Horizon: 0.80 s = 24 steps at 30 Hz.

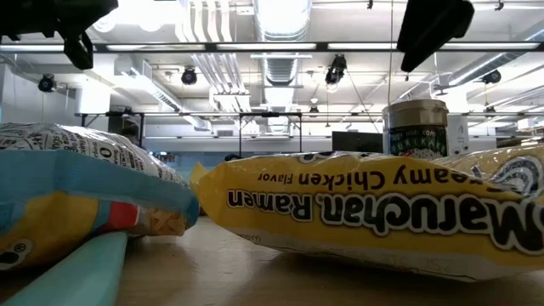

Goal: Pick & Place Food Item
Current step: Put the gold seasoning bottle into the blue bin

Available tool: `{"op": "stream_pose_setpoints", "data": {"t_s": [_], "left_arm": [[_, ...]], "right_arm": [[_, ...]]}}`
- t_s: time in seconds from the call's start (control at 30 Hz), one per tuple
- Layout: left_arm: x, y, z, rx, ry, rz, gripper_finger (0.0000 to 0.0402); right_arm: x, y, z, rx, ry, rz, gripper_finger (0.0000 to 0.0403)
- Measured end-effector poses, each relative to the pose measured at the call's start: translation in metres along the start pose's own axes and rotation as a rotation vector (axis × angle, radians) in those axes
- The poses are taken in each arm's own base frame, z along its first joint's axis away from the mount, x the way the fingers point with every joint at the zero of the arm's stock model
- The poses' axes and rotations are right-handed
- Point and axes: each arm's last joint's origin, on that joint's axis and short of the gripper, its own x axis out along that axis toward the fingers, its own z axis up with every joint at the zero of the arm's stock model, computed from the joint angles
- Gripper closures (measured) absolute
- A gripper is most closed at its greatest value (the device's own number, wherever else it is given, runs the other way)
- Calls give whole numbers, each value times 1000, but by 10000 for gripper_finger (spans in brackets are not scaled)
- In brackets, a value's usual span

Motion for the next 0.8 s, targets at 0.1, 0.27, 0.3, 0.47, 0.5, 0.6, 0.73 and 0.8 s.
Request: {"op": "stream_pose_setpoints", "data": {"t_s": [0.1, 0.27, 0.3, 0.47, 0.5, 0.6, 0.73, 0.8], "left_arm": [[0, 0, 0, 0, 3, -7, 399], [0, 0, -1, -1, 6, -7, 399], [0, 0, -1, -1, 6, -7, 399], [0, 0, -1, 0, 6, -7, 399], [0, 0, -1, 0, 6, -7, 399], [0, 0, -1, 2, 9, -7, 399], [0, 0, -1, 9, 9, -7, 399], [0, 0, -1, 10, 9, -7, 399]], "right_arm": [[3, -4, 5, 15, 20, 5, 139], [7, -9, 11, 29, 69, 24, 134], [8, -9, 11, 29, 82, 30, 129], [10, -12, 14, 30, 109, 44, 82], [10, -12, 14, 24, 109, 44, 71], [10, -12, 13, 1, 111, 43, 41], [13, -12, 12, -30, 120, 33, 23], [15, -11, 11, -49, 125, 27, 22]]}}
